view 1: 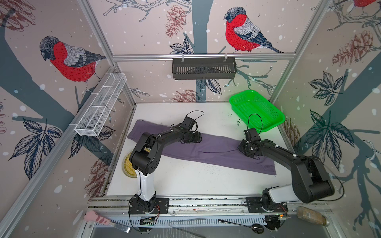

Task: Fold and stack the trousers
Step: Smooth out the trousers at the center of the table.

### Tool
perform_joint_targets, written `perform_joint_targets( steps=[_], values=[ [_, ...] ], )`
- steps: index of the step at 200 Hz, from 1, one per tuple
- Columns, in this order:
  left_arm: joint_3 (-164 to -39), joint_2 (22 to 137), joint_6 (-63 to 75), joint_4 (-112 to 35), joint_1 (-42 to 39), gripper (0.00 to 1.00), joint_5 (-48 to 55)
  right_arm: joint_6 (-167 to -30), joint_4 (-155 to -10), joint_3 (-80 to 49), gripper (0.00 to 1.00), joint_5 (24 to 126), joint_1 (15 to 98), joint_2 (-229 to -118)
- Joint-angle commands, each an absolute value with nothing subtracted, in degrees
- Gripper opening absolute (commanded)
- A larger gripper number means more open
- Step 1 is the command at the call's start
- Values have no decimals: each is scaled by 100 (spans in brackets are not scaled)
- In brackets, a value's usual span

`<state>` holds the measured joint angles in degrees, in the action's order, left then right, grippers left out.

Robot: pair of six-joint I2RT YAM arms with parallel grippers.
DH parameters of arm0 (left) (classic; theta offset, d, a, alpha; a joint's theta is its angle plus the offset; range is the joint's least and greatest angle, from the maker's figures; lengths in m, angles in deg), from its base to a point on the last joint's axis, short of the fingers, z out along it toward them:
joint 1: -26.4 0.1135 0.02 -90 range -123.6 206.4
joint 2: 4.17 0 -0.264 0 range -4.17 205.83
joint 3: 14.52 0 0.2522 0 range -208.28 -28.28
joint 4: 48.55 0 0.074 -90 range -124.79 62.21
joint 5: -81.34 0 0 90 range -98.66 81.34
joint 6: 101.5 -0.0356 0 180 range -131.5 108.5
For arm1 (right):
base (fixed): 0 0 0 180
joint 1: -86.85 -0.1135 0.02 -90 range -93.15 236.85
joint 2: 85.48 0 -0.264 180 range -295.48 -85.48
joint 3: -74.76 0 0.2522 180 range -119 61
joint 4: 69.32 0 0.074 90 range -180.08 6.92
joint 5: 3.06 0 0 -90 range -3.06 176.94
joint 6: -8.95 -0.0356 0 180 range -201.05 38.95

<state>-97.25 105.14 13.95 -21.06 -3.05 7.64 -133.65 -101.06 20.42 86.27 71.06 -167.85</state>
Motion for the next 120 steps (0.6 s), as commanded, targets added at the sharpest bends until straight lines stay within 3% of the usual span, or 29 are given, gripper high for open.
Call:
perform_joint_targets(
  steps=[1,27,86,120],
  values=[
    [-9718,10592,1302,-2167,-306,63,685,-13363,-10285,2022,20,8799,7054,-16685],
    [-9730,10663,1271,-2162,-301,63,693,-13344,-10323,2123,5,8755,7051,-16581],
    [-9819,10786,1221,-2051,-286,63,600,-13887,-11386,2026,4,9099,6476,-15534],
    [-9846,10815,1168,-2044,-239,63,625,-14747,-12062,2707,6,9289,6126,-14544]
  ],
)
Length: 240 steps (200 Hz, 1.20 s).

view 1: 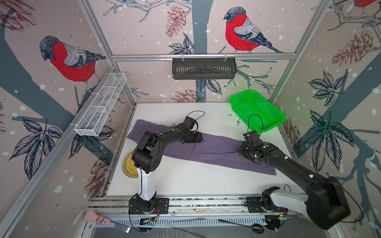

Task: Fold and stack the trousers
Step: Smooth out the trousers at the center of the table.

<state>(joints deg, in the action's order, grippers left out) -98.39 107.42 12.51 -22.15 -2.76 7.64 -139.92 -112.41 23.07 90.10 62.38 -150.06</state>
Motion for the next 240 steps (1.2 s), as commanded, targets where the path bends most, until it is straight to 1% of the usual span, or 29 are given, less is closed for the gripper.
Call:
perform_joint_targets(
  steps=[1,28,58,61,73,89,100,111,130,139,155,175,190,206,216,240],
  values=[
    [-9849,10815,1160,-2045,-236,63,627,-14770,-12066,2743,6,9290,6122,-14525],
    [-9942,10862,1079,-1980,-206,63,642,-15000,-11875,3331,9,9133,6120,-14226],
    [-9998,10844,946,-1879,-166,63,569,-14961,-11964,3402,12,9460,6223,-14363],
    [-9993,10834,935,-1865,-157,63,567,-14956,-11985,3402,14,9487,6236,-14357],
    [-9966,10777,909,-1880,-119,63,590,-14930,-12002,3449,26,9529,6255,-14296],
    [-9957,10728,861,-1856,-106,63,597,-14881,-12017,3462,30,9310,6397,-14151],
    [-9967,10718,832,-1834,-106,63,606,-14910,-12249,3307,36,9311,6418,-13995],
    [-9970,10689,803,-1834,-102,63,654,-14919,-12672,2999,42,9578,6422,-13812],
    [-9990,10610,754,-1845,-97,63,809,-14758,-13293,2456,47,10259,6588,-13508],
    [-10027,10575,728,-1818,-102,63,854,-14560,-13422,2261,50,10486,6806,-13405],
    [-10112,10490,699,-1746,-102,63,904,-14019,-13429,1950,54,10639,7495,-13454],
    [-10103,10319,693,-1749,-109,63,982,-13243,-13020,1763,57,10675,8393,-13662],
    [-10063,10221,691,-1773,-104,63,1014,-12756,-12573,1859,61,10244,9115,-13891],
    [-9943,10182,706,-1836,-109,63,1104,-12522,-12311,2063,62,9502,9712,-14243],
    [-9887,10175,727,-1851,-109,63,1104,-12414,-12189,2154,63,9228,9854,-14434],
    [-9731,10190,765,-1978,-101,63,1101,-12302,-12005,2315,64,8683,9908,-14882]
  ],
)
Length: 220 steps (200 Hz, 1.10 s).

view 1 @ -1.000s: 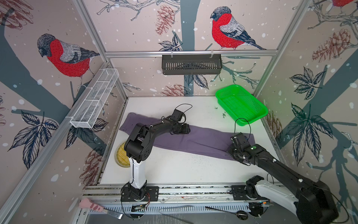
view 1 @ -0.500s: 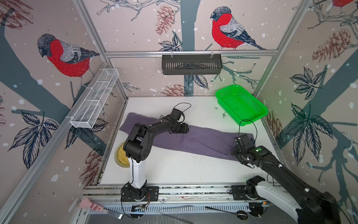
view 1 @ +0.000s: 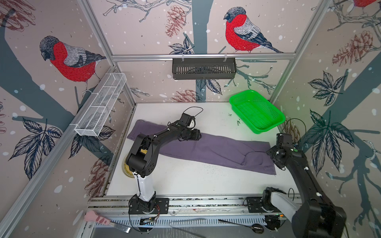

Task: Fold and stack the trousers
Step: Smooth out the trousers at the center of the table.

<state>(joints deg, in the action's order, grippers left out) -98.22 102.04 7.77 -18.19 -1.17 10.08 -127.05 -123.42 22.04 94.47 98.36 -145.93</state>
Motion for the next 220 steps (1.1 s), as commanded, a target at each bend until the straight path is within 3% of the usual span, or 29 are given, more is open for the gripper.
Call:
perform_joint_targets(
  steps=[1,32,51,68,93,110,160,220],
  values=[
    [-9730,10195,766,-1982,-102,63,1111,-12300,-12002,2322,64,8662,9907,-14888],
    [-9701,10231,796,-1994,-102,63,1142,-12379,-12050,2627,66,8719,9784,-14802],
    [-9718,10243,788,-2000,-102,63,1136,-12357,-11859,2805,62,8659,9792,-14798],
    [-9779,10295,775,-1963,-100,63,1138,-12343,-11687,2892,49,8578,9801,-14890],
    [-9791,10296,766,-1948,-93,63,1121,-12141,-11588,2704,18,8596,9781,-14885],
    [-9794,10296,766,-1943,-67,63,1111,-11882,-11585,2484,5,8692,9720,-14871],
    [-9760,10261,745,-1942,3,63,1091,-10438,-11068,1613,1,9126,8366,-14857],
    [-9449,9924,844,-1991,196,63,987,-8453,-10627,678,1,7507,6919,-15629]
  ],
)
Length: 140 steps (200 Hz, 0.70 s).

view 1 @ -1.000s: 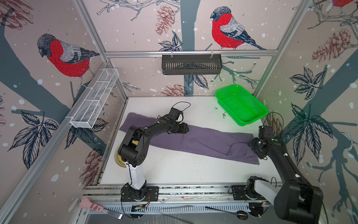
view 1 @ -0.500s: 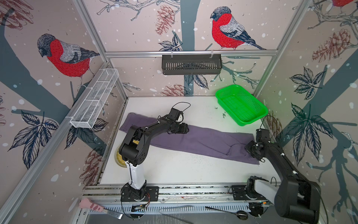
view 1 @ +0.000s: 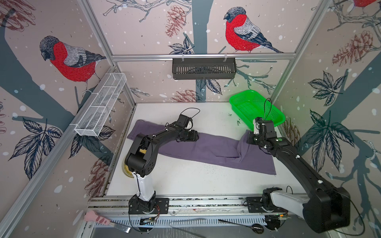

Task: Fold and stack the trousers
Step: Smooth out the trousers at the center of the table.

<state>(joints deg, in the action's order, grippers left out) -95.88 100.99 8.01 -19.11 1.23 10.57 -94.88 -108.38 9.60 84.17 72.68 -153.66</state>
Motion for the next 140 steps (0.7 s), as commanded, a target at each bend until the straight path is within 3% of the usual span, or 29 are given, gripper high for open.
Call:
perform_joint_targets(
  steps=[1,35,69,91,104,123,140],
  values=[
    [-9444,9908,853,-1992,201,63,979,-8429,-10632,669,1,7467,6901,-15652],
    [-9242,9761,893,-2050,243,63,941,-7649,-10905,482,2,6700,6455,-16354],
    [-9174,9735,880,-2047,258,63,935,-7198,-11395,440,3,6734,6187,-16747],
    [-9197,9769,868,-2032,267,63,951,-7110,-11727,569,9,7140,5959,-16826],
    [-9224,9811,854,-2031,269,63,963,-7156,-11758,663,18,7208,5817,-16829],
    [-9306,9899,845,-2020,266,63,980,-7292,-11590,747,46,7241,5728,-16746],
    [-9385,9949,842,-1989,268,62,1013,-7679,-11302,630,56,7222,5730,-16562]
  ],
)
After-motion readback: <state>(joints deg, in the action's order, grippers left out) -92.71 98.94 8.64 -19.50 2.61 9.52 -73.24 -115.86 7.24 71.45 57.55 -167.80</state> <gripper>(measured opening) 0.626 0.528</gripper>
